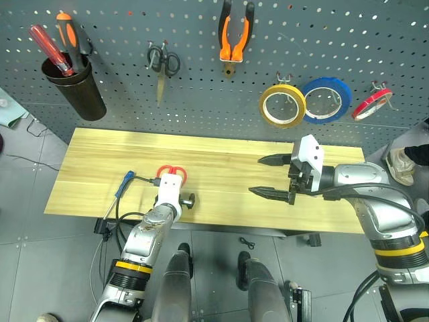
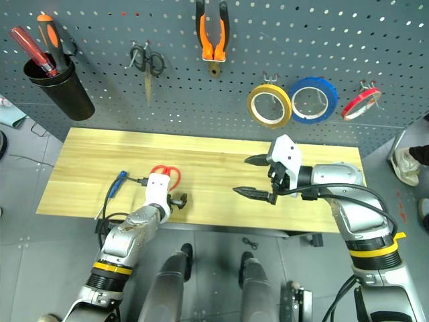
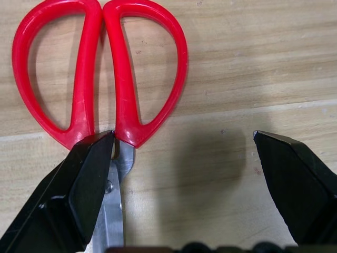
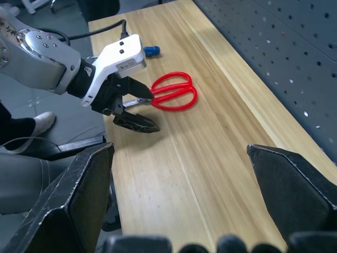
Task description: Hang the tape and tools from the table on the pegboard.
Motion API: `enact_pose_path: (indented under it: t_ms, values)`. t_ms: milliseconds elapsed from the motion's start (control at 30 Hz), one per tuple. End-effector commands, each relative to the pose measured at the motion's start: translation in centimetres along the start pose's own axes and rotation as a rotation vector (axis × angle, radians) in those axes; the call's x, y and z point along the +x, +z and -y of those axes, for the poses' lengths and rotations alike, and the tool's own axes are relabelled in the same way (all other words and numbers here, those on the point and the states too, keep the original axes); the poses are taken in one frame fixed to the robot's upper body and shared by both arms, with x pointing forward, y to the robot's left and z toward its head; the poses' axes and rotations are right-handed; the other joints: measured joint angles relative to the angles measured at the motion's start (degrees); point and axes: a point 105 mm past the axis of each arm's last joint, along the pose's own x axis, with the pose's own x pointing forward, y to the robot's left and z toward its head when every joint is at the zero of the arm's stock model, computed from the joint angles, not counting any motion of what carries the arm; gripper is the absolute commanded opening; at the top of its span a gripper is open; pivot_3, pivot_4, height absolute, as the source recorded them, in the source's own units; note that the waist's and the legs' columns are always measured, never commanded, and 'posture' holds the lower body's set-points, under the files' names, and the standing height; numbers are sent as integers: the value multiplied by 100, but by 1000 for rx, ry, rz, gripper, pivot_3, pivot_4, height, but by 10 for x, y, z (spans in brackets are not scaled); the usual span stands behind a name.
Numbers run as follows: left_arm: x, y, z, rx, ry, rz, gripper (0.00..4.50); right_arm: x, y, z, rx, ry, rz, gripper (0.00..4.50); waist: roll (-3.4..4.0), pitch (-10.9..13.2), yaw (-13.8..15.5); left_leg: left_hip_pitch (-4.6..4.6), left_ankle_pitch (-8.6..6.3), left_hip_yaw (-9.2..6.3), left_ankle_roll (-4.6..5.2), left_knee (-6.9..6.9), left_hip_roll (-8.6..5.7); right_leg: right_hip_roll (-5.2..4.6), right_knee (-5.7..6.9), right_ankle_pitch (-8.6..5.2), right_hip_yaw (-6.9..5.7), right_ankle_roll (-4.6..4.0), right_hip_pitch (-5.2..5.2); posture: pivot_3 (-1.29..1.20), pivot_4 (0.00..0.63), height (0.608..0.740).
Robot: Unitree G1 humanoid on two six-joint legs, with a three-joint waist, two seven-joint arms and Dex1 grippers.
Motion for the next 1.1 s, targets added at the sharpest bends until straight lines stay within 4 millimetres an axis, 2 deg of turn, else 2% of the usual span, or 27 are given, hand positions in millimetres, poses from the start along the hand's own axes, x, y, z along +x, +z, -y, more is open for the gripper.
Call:
enact_pose_path:
  t_ms: [33,133,300,433,567,800,933,1100]
  values:
    - [-6,-2,-5,3,25,5,4500,-9,13,3,-30,-31,28,4450,2,16,-62,0,0,0,0,0,0,0,0,0,0,0,0,11,481,740]
    - [-11,10,-9,-3,36,58,4500,-7,15,1,-30,-25,40,4450,2,46,-122,0,0,-1,0,0,-1,0,0,0,1,0,0,19,475,740]
    - [-26,31,-26,-1,88,124,4500,4,32,-6,-9,17,106,4450,2,129,-178,-4,0,-4,0,-2,-1,0,1,0,1,0,-6,42,466,740]
    - [-40,37,-40,17,132,143,4500,10,33,-10,3,33,124,4450,2,130,-162,-5,-1,-5,2,-12,-4,0,0,8,1,39,-8,78,460,740]
    - [-44,17,-51,0,132,67,4500,13,29,-12,11,45,126,4450,3,131,-135,-8,-5,-4,7,-18,-7,-2,-7,3,1,44,-10,96,454,740]
    - [-28,-8,-42,-14,-15,-6,4500,18,29,-10,4,53,125,4450,3,131,-90,-13,-6,-4,8,-17,-8,-2,-11,-17,1,12,-14,104,439,740]
    - [-17,-20,-51,-11,1,-60,4500,18,30,-6,-6,47,123,4450,4,130,-81,-12,-6,-5,8,-20,-8,-3,-10,-17,1,10,-15,99,431,740]
    - [-8,-34,-48,-5,-20,-119,4500,19,30,-2,-15,38,119,4450,8,128,-99,-8,-6,-5,8,-22,-8,-3,-9,-12,1,20,-11,89,422,740]
